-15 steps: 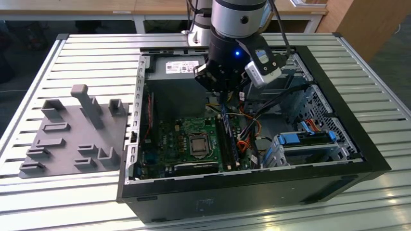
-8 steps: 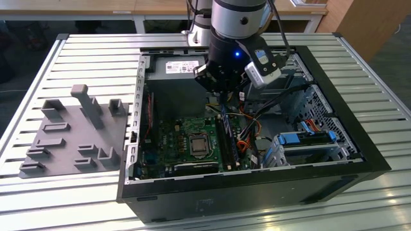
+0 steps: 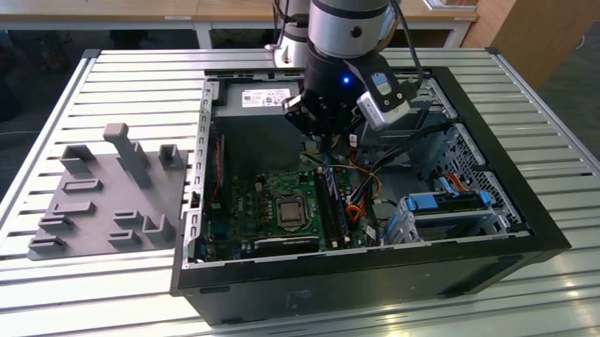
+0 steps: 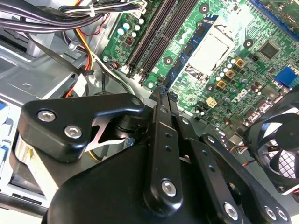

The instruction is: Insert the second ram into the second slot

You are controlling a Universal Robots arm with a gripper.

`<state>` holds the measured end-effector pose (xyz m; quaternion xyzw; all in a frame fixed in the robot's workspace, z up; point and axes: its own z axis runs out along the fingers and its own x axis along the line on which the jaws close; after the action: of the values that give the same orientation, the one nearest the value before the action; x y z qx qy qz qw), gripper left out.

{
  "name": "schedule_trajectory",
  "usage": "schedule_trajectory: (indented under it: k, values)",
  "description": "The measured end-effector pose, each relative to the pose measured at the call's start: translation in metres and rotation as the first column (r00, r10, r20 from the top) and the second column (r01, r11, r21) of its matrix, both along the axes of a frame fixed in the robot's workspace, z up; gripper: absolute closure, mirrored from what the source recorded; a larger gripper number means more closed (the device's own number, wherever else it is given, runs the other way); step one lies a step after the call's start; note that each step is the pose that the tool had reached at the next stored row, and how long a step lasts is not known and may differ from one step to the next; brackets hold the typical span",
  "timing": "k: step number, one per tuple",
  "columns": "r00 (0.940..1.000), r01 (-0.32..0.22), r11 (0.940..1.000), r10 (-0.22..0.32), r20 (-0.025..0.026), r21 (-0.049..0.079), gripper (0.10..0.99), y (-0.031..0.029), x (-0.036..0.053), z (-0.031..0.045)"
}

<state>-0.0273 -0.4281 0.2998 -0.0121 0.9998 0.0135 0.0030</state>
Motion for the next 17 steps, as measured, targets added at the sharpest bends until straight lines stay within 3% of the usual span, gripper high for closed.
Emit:
schedule_trajectory:
  k: [17]
  values:
    - [1.0,0.0,1.0,0.0,-0.0045,0.0,0.965,0.0,0.0,-0.0035]
